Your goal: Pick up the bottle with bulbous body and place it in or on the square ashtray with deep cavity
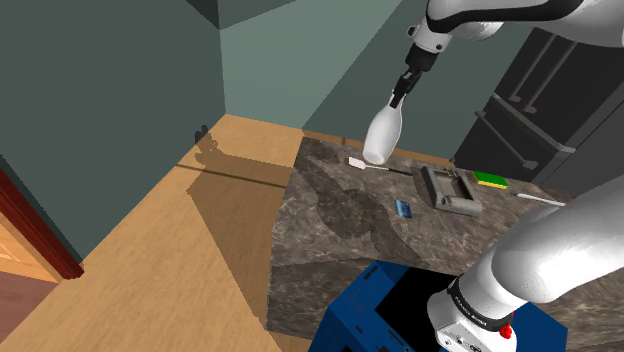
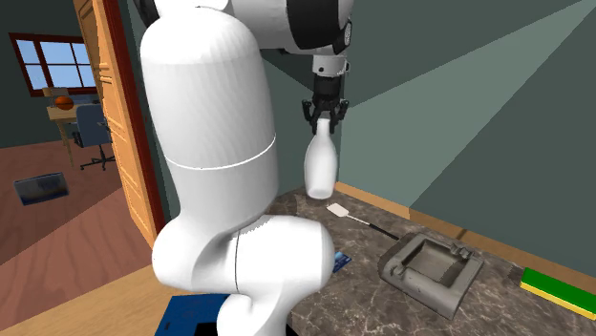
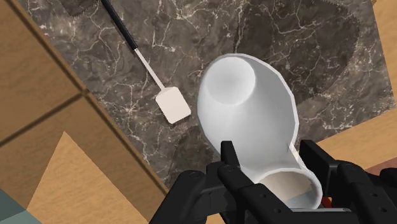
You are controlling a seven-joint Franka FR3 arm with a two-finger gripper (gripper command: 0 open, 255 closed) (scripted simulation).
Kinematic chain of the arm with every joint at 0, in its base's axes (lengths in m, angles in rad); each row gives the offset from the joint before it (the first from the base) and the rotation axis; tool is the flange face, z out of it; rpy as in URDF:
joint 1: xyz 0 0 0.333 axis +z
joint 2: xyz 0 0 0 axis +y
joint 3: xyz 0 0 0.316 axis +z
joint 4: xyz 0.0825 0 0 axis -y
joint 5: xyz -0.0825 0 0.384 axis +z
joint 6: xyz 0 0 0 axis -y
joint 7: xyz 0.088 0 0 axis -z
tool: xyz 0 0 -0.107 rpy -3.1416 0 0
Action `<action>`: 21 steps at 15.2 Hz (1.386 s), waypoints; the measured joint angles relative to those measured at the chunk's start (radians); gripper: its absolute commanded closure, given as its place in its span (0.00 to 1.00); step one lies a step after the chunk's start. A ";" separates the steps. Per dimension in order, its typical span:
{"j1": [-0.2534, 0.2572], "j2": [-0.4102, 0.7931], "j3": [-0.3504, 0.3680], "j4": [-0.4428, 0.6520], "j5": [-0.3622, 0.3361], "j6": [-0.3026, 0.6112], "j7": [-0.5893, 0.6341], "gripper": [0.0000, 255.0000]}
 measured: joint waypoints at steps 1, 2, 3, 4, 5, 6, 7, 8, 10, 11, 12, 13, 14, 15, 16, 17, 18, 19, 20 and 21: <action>-0.010 -0.019 -0.013 -0.004 -0.007 -0.015 -0.020 1.00; -0.019 -0.025 -0.027 -0.003 -0.010 -0.022 -0.041 1.00; -0.027 -0.036 -0.039 -0.004 -0.015 -0.032 -0.059 1.00; -0.037 -0.041 -0.055 0.002 -0.019 -0.044 -0.083 1.00; -0.046 -0.047 -0.072 -0.002 -0.023 -0.046 -0.107 1.00; -0.054 -0.057 -0.083 -0.001 -0.028 -0.056 -0.124 1.00; -0.063 -0.066 -0.097 0.010 -0.033 -0.077 -0.146 1.00; -0.072 -0.074 -0.111 0.013 -0.038 -0.087 -0.167 1.00; -0.086 -0.071 -0.142 0.038 -0.043 -0.110 -0.211 1.00; -0.095 -0.075 -0.158 0.044 -0.047 -0.120 -0.234 1.00; -0.103 -0.079 -0.174 0.047 -0.051 -0.127 -0.257 1.00; -0.111 -0.077 -0.192 0.062 -0.054 -0.140 -0.283 1.00; -0.118 -0.081 -0.206 0.064 -0.058 -0.145 -0.303 1.00; -0.125 -0.076 -0.223 0.085 -0.059 -0.162 -0.328 1.00; -0.130 -0.067 -0.241 0.103 -0.058 -0.171 -0.351 1.00; -0.137 -0.068 -0.255 0.116 -0.061 -0.185 -0.371 1.00; -0.142 -0.056 -0.275 0.135 -0.060 -0.193 -0.398 1.00; -0.148 -0.051 -0.292 0.147 -0.060 -0.201 -0.422 1.00; -0.156 -0.048 -0.311 0.166 -0.062 -0.218 -0.450 1.00; -0.162 -0.038 -0.333 0.179 -0.060 -0.221 -0.479 1.00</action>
